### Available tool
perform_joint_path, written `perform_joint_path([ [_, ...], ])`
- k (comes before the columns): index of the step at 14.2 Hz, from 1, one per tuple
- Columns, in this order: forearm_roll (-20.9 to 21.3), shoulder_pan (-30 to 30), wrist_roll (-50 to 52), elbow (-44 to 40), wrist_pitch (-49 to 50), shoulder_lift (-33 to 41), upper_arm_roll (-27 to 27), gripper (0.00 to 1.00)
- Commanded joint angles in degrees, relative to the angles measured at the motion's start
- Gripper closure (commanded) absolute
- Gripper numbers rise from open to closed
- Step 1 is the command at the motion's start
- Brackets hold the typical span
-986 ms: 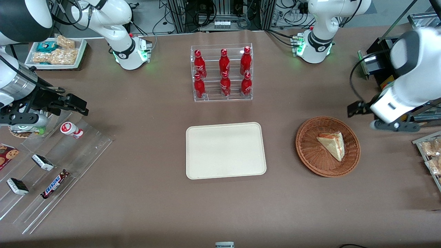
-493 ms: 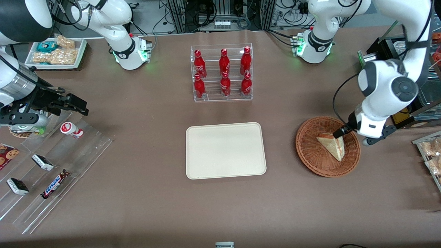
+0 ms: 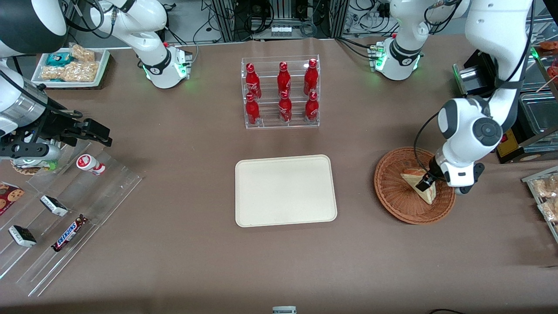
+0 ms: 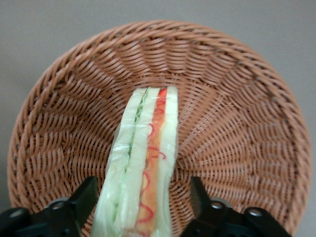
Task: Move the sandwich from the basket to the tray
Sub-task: 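Lower the open left gripper around the wrapped sandwich and close it, then lift the sandwich out of the basket and carry it to the tray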
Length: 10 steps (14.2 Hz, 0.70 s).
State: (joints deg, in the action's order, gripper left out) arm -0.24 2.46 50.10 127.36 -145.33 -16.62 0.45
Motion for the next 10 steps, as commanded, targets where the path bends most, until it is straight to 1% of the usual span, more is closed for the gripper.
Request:
perform_joint_path([
  [1,0.67,0.35,2.29,-0.62,3.88,2.19,-0.45,0.94],
  [3,0.85,1.48,2.11,-5.25,11.96,3.7,-0.97,0.96],
  [6,0.76,7.19,1.33,-16.23,20.59,0.73,-1.06,0.96],
  [8,-0.02,11.23,0.97,-20.91,21.67,-2.0,-1.59,0.95],
  [10,-0.03,16.93,-1.92,-27.22,21.49,-7.0,-2.47,0.95],
])
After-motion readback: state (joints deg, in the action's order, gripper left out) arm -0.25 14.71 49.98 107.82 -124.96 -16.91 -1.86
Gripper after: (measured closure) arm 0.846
